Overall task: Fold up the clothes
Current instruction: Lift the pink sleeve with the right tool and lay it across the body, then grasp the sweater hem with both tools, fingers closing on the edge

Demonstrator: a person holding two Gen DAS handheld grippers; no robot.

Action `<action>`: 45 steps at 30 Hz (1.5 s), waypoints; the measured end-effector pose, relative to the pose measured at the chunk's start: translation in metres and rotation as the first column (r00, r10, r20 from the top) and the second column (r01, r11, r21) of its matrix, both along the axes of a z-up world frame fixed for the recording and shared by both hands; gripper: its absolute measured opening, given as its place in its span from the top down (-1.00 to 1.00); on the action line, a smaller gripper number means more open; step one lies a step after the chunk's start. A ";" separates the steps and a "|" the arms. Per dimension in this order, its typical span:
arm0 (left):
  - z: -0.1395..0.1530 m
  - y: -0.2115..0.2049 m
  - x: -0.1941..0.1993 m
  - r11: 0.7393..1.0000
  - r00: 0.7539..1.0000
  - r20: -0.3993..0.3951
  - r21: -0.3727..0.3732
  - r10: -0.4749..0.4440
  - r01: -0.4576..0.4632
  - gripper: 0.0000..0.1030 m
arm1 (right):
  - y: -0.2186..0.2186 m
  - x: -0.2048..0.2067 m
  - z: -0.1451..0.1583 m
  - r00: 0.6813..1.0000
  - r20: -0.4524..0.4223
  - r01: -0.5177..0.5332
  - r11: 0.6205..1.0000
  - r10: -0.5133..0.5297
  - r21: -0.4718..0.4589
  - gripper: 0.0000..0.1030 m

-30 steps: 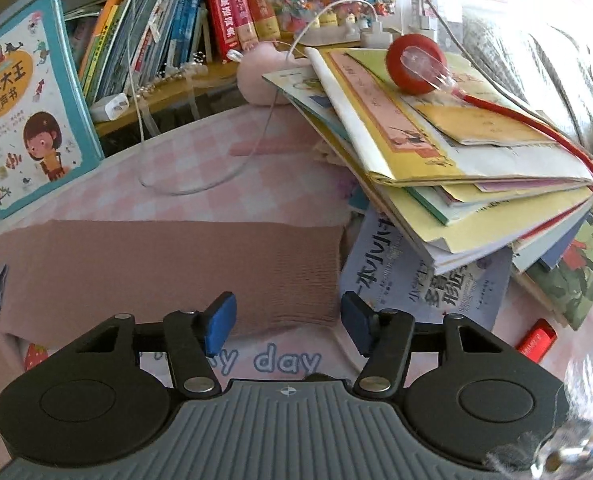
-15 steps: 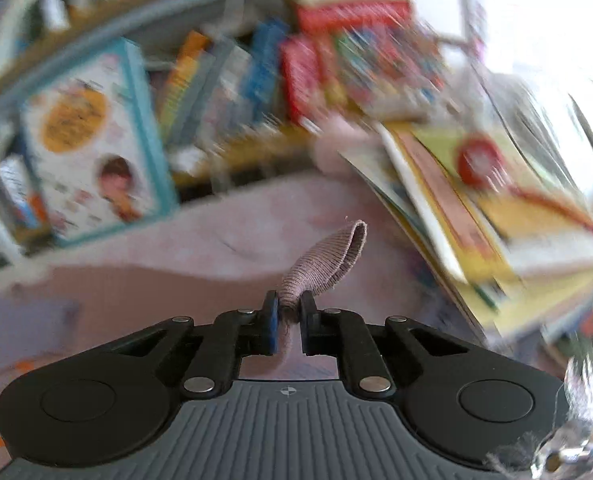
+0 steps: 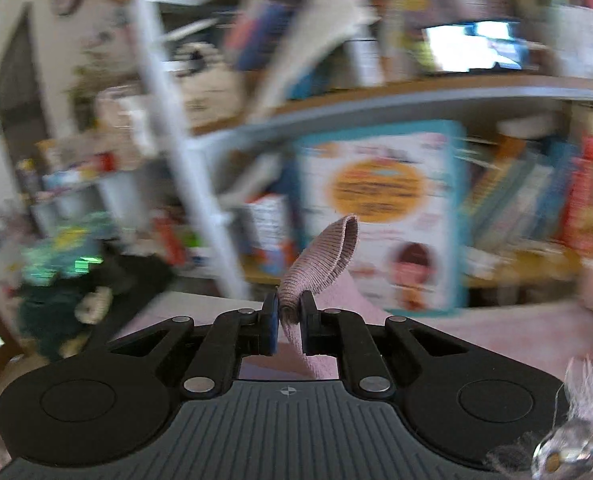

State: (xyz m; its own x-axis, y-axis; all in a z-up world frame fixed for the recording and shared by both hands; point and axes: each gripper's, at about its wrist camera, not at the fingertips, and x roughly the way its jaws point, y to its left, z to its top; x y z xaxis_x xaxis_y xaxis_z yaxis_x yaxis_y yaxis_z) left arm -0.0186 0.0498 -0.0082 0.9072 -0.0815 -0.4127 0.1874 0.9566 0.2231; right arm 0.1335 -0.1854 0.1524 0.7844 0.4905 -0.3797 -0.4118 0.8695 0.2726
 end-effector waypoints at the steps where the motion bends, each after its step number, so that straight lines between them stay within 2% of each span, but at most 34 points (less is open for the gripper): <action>1: 0.000 0.000 0.000 1.000 1.000 -0.001 0.001 0.001 -0.001 -0.93 | 0.015 0.001 0.001 0.999 0.009 -0.032 0.999 0.032 0.008 0.82; 3: 0.000 0.000 0.000 1.000 1.000 -0.002 0.005 0.002 -0.002 -0.93 | 0.043 0.005 0.001 0.996 0.017 -0.085 0.996 0.085 0.012 0.82; 9: -0.001 -0.002 0.001 1.000 1.000 -0.007 0.013 0.004 -0.004 -0.93 | 0.111 0.023 -0.022 0.983 -0.043 -0.182 0.983 0.181 -0.024 0.81; 16: -0.002 -0.006 0.003 0.999 1.000 -0.017 0.034 0.002 -0.001 -0.93 | 0.144 0.039 -0.065 0.971 -0.129 -0.208 0.978 0.203 -0.029 0.79; 19: -0.003 -0.007 0.003 0.999 1.000 -0.023 0.045 -0.001 0.002 -0.93 | 0.145 0.040 -0.074 0.968 -0.148 -0.207 0.978 0.202 -0.018 0.51; 20: -0.004 -0.008 0.003 0.999 1.000 -0.024 0.049 -0.003 0.004 -0.93 | 0.144 0.039 -0.075 0.967 -0.144 -0.215 0.977 0.212 -0.005 0.36; 21: -0.004 -0.009 0.004 0.999 1.000 -0.024 0.052 -0.004 0.005 -0.93 | 0.142 0.037 -0.075 0.965 -0.138 -0.223 0.975 0.221 0.005 0.34; 27: -0.005 -0.013 0.002 0.997 1.000 -0.017 0.080 -0.008 0.010 -0.93 | 0.118 0.015 -0.073 0.968 -0.111 -0.231 0.972 0.225 -0.039 0.34; 30: -0.004 -0.012 -0.002 0.996 1.000 0.019 0.084 0.016 -0.017 -0.93 | 0.097 -0.001 -0.077 0.970 -0.114 -0.223 0.973 0.216 -0.052 0.33; 39: 0.002 0.007 0.000 0.996 0.996 0.021 -0.010 0.083 -0.083 -0.93 | 0.036 -0.083 -0.108 0.974 -0.138 -0.205 0.962 0.181 -0.181 0.16; 45: 0.003 0.010 -0.004 0.995 0.994 0.050 -0.028 0.095 -0.094 -0.93 | -0.011 -0.131 -0.138 0.974 -0.208 -0.117 0.982 0.084 -0.152 0.15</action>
